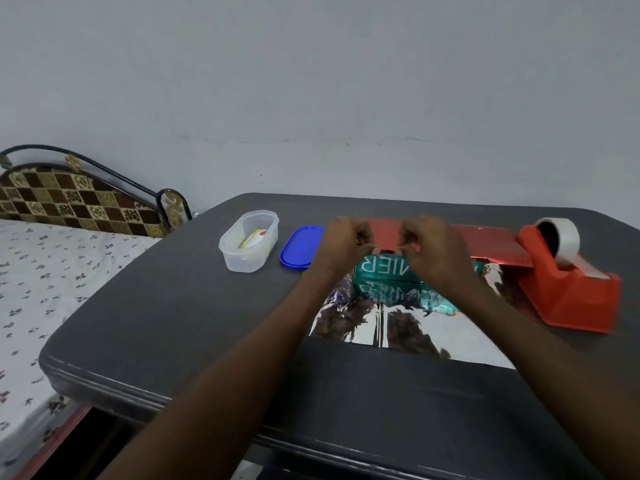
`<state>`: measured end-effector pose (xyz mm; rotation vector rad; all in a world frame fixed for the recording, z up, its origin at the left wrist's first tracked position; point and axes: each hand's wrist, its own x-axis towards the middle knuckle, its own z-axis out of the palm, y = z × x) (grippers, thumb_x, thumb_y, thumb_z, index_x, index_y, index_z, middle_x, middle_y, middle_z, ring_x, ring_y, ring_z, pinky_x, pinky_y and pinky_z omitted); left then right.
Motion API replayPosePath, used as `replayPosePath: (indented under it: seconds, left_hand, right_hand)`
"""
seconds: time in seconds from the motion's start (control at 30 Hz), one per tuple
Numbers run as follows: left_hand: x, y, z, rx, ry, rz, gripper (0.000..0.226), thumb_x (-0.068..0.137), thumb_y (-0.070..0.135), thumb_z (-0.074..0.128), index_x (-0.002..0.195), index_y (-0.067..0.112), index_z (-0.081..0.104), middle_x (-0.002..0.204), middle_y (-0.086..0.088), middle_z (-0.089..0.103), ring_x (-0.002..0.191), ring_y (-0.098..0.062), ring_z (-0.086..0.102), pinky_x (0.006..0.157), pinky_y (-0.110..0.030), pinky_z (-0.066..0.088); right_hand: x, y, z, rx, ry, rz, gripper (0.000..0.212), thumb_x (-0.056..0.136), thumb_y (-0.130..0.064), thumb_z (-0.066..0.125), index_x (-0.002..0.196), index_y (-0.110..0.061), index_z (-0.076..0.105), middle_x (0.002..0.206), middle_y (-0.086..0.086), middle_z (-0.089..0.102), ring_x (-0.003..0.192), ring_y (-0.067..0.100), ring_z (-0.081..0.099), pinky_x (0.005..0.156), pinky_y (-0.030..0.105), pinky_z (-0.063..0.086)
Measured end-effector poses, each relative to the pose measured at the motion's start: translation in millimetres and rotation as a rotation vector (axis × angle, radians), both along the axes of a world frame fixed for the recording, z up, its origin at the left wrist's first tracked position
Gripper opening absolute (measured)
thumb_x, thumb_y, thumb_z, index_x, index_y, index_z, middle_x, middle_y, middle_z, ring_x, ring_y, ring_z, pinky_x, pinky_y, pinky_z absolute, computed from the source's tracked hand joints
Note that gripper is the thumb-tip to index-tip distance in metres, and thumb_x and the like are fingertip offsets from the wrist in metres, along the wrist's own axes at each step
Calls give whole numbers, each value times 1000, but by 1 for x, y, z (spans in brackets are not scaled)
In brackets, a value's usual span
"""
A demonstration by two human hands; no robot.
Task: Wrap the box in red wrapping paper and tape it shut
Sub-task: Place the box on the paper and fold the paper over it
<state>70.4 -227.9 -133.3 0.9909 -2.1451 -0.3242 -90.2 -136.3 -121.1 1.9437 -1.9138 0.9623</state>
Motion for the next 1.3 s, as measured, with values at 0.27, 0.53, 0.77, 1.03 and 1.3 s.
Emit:
replayPosePath:
  seconds: [0.27,0.53,0.77,1.03,1.3]
  left_hand:
    - [6,-3,-1,55,39,-19,10,76,3,78,75,12,73,69,13,61,56,4,50,56,-11,42]
    - [10,8,2,-100,-112,5,41,82,6,74,118,22,68,99,1,65,92,-12,55,81,-25,46]
    - [-17,30,-13,-451,-257,-68,27,88,13,69,114,17,73,95,-5,67,90,-23,56,76,-29,40]
    - [-1,11,-16,-517,-266,55,20,76,22,81,95,17,80,78,1,67,81,-20,57,68,-30,41]
    - [-13,17,-8,-390,-217,115,24,88,38,66,91,16,75,90,0,64,92,-16,54,87,-31,35]
  right_hand:
    - [-15,-8,-24,-68,-59,-2,4,83,-18,79,85,-18,76,84,-3,68,79,17,60,71,36,54]
    - [-21,-6,-27,-94,-19,-9,2,84,-14,77,83,-13,76,81,0,68,78,18,56,67,30,45]
    - [-21,-4,-26,-86,-34,7,2,84,-11,76,82,-11,75,82,3,66,78,21,58,69,41,55]
    - [-19,-1,-27,-81,-47,7,5,82,-12,79,81,-11,74,83,2,65,79,19,56,67,35,52]
    - [-14,-1,-28,-76,-47,-38,12,80,-19,81,82,-14,70,84,-3,59,83,15,50,67,27,36]
